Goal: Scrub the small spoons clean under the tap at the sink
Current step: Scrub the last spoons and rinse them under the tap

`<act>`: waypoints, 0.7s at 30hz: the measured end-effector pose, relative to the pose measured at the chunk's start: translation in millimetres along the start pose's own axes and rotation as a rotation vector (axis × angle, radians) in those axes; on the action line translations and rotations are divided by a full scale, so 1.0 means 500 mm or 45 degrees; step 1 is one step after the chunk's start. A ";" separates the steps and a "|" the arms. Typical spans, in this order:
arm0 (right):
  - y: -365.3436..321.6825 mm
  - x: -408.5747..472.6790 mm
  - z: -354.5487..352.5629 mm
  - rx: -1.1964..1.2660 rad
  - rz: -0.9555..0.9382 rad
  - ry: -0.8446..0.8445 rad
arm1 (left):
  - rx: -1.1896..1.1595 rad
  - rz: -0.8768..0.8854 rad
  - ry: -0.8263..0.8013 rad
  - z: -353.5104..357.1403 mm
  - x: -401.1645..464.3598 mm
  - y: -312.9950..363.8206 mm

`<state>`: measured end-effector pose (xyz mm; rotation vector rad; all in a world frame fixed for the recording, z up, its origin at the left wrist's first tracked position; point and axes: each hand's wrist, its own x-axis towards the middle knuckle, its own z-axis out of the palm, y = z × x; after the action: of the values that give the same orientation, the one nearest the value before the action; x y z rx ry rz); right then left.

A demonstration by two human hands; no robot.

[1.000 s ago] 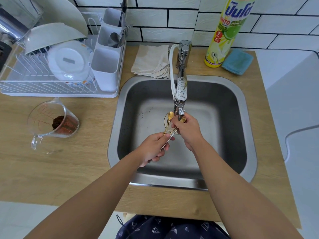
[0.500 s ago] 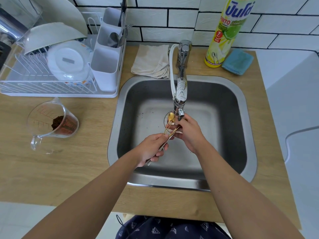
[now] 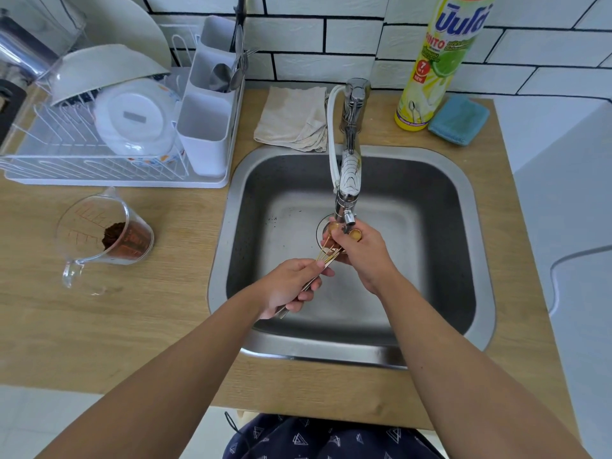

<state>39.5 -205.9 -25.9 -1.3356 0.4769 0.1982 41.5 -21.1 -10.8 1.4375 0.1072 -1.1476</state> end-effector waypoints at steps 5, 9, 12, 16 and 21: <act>-0.015 0.009 0.006 0.136 0.177 -0.080 | -0.084 0.043 0.031 0.004 -0.002 -0.006; -0.008 0.006 0.001 -0.029 0.218 -0.227 | -0.146 0.050 0.043 0.007 0.007 0.008; -0.019 0.013 0.001 0.109 0.193 -0.250 | -0.166 0.058 0.040 0.011 0.018 0.030; -0.046 0.030 -0.005 0.070 0.202 -0.182 | -0.090 0.012 -0.002 0.007 0.029 0.056; -0.048 0.028 -0.029 0.168 0.174 0.015 | 0.099 -0.045 0.032 0.009 0.041 0.071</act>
<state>58.3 -227.3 -12.9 -1.1767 0.5821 0.2675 72.7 -45.1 1.5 1.5239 0.1070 -1.1741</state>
